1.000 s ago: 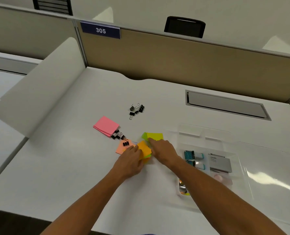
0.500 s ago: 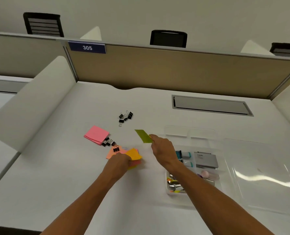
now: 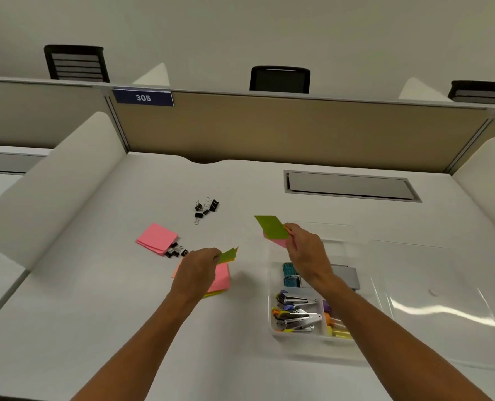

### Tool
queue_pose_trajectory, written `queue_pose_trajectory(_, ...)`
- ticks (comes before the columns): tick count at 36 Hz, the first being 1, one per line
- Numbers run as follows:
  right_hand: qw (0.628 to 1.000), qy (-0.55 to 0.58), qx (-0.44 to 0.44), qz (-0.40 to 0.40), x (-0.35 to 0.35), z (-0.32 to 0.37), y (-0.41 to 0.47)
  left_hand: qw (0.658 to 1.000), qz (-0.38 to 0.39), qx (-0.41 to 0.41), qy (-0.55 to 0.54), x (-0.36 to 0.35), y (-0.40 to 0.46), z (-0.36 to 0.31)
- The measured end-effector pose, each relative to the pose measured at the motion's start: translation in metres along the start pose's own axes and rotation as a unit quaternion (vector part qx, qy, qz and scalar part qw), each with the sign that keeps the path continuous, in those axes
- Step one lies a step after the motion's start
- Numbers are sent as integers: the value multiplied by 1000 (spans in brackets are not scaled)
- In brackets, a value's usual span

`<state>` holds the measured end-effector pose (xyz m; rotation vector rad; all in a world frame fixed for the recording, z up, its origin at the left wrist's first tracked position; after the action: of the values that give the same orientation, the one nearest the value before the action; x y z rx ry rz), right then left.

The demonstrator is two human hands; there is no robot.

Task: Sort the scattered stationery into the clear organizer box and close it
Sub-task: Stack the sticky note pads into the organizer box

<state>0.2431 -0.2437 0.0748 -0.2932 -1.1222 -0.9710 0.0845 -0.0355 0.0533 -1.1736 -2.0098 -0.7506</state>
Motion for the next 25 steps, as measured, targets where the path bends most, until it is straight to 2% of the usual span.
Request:
queue_pose_trajectory(7, 998, -63, 16, 3, 15, -31, 12, 997, -48, -51, -21, 2, 3, -27)
queue_pose_trajectory(11, 986, -147, 35, 70, 6, -47, 17, 994, -65, -80, -34, 5, 5, -46)
queue_pose_trajectory(16, 970, -188, 66, 140, 0, -46, 21, 991, -80, -89, -52, 4, 1, -53)
queue_pose_trajectory(25, 943, -291, 85, 134, 3, -37, 39, 993, -83, -66, -47, -1, -10, -41)
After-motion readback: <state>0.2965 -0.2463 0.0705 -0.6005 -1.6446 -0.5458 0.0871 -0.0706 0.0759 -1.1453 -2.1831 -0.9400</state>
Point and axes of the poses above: each hand's wrist, its own y-axis towards the middle knuckle, its own x-axis out of the back of the hand, z = x × y, the point moved 4 cm from there along y, towards the middle knuckle, and after that the axes turned 10 degrees about -y, right-handed, at the moved point
